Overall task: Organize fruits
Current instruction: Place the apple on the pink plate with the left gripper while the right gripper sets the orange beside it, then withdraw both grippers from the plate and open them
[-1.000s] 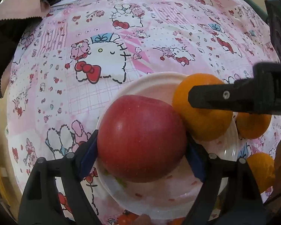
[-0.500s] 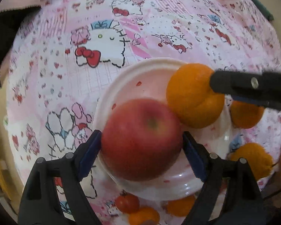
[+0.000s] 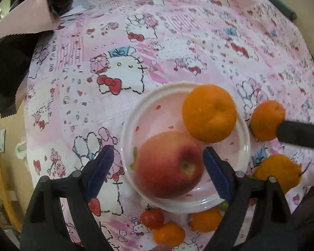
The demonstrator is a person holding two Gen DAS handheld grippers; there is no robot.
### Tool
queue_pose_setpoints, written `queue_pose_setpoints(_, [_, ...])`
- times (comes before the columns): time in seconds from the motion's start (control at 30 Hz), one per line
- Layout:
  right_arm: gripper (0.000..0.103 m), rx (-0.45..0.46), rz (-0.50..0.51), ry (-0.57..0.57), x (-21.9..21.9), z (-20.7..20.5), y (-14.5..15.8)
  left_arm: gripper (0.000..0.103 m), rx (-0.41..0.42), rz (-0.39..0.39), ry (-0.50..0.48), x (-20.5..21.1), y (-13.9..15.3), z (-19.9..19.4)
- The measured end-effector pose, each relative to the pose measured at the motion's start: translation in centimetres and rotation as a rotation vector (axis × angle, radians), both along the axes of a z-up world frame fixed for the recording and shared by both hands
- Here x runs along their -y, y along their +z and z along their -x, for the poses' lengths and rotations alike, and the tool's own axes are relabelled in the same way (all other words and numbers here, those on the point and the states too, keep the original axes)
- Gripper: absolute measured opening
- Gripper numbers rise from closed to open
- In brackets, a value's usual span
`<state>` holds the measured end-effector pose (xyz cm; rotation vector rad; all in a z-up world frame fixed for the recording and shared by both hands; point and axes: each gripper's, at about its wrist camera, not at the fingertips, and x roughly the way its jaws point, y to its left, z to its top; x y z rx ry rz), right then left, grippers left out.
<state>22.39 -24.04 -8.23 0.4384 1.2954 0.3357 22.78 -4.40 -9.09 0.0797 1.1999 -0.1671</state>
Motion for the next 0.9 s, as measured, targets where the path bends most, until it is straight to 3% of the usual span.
queue_pose_setpoints(0.33, [0.086,0.035,-0.033,-0.061,2.6,4.7,1.4,0.084,0.122,0.05,0.085,-2.9,4.7,3.6])
queue_pose_setpoints(0.9, [0.086,0.097,0.009,-0.065,3.7,10.5,2.3,0.084,0.205,0.084,0.153,-4.4,7.2,11.1])
